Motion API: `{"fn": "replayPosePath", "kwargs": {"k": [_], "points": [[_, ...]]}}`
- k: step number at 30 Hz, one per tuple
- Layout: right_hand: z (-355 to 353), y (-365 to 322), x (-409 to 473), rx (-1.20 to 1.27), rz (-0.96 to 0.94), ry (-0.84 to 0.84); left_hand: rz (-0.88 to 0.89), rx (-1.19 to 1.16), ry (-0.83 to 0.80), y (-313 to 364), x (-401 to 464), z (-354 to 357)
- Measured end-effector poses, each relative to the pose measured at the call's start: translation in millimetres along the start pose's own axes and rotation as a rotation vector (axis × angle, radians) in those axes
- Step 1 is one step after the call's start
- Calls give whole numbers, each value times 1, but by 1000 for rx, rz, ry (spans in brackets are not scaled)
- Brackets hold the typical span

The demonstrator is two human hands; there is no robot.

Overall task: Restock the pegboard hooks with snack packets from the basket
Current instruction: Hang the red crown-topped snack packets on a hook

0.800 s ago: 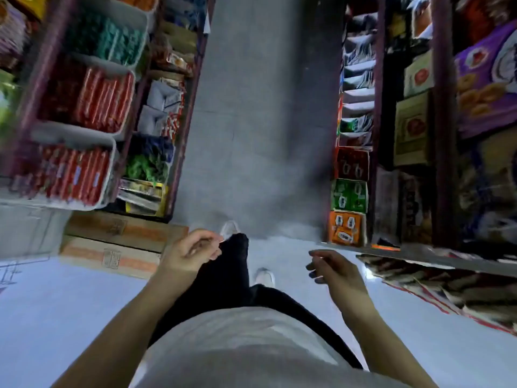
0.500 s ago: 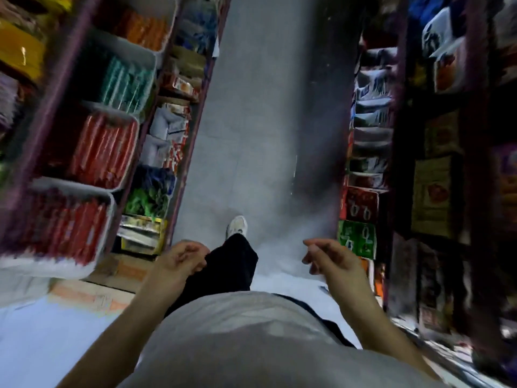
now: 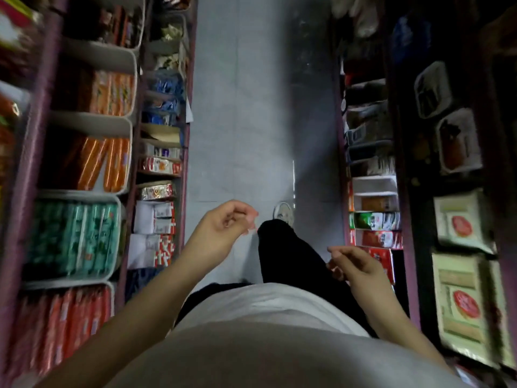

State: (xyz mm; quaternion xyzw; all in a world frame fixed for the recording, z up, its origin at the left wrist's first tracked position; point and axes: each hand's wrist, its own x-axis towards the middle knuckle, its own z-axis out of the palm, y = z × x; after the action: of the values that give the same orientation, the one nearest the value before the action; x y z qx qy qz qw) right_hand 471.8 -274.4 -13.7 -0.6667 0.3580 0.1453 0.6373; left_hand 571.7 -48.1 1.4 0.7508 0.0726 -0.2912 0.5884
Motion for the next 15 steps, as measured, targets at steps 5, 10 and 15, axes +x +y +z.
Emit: {"fn": "replayPosePath", "kwargs": {"k": [5, 10, 15], "points": [[6, -115, 112, -20, -46, -40, -59, -34, 173, 70, 90, -19], [29, -234, 219, -87, -141, -142, -136, -89, 293, 114, 164, -57], [73, -326, 327, -112, -201, -187, -185, -84, 378, 141, 285, -105]]}}
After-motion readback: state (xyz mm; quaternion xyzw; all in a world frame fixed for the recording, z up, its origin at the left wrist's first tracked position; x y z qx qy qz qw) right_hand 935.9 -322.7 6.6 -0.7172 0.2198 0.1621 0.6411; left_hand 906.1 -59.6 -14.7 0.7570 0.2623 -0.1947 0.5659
